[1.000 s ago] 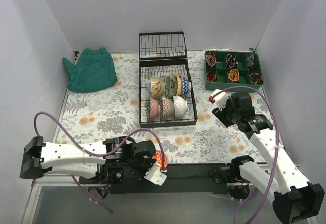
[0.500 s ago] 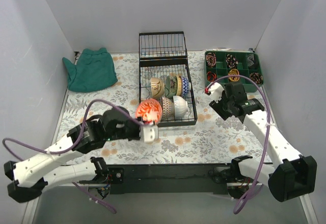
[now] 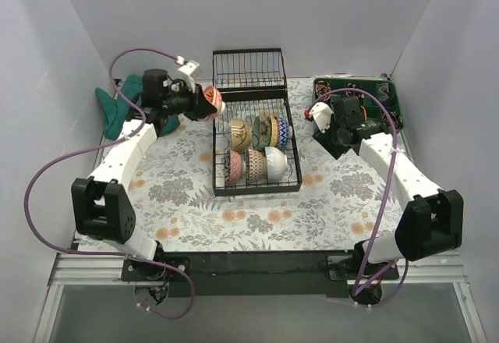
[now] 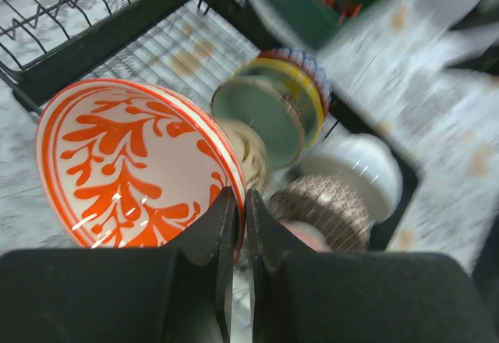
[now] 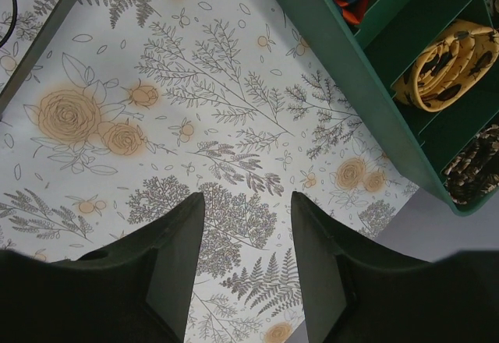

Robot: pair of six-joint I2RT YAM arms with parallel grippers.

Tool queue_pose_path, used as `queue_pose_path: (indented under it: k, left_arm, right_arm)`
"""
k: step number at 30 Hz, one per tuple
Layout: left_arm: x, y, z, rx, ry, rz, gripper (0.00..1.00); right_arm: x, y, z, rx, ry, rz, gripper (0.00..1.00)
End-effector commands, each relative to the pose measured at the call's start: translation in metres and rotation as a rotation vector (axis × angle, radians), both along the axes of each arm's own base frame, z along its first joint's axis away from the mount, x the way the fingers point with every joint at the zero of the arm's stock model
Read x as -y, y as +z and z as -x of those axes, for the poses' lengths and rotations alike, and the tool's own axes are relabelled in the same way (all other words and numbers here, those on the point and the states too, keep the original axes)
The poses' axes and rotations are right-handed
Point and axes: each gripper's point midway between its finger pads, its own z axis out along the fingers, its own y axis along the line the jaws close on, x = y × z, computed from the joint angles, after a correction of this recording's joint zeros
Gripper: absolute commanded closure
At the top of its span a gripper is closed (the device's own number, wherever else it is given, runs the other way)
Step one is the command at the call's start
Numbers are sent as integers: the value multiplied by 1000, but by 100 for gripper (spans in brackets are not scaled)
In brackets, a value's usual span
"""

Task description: Load the bowls into the dish rack

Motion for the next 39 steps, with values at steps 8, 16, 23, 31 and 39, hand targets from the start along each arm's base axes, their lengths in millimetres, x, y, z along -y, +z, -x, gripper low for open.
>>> queue_pose_path:
  k: [8,16,23,31,39]
  left_arm:
    - [-21,35,11,-434,-172,723,100]
    - [-19,-1,13,-585,-150,798,100]
    - [-17,-29,4,-670,-115,857,100]
    - [-14,-55,-3,-753,-46,915,100]
    - [5,-80,2,-842,-28,924,100]
  right_arm:
    - [-6,4,-23,-9,3,2,44]
    - [1,-1,-15,-26,-20,23,44]
    - [3,1,-12,-31,-26,34,44]
    - [2,1,-16,-35,-24,32,44]
    - [2,-2,-12,-42,-27,31,44]
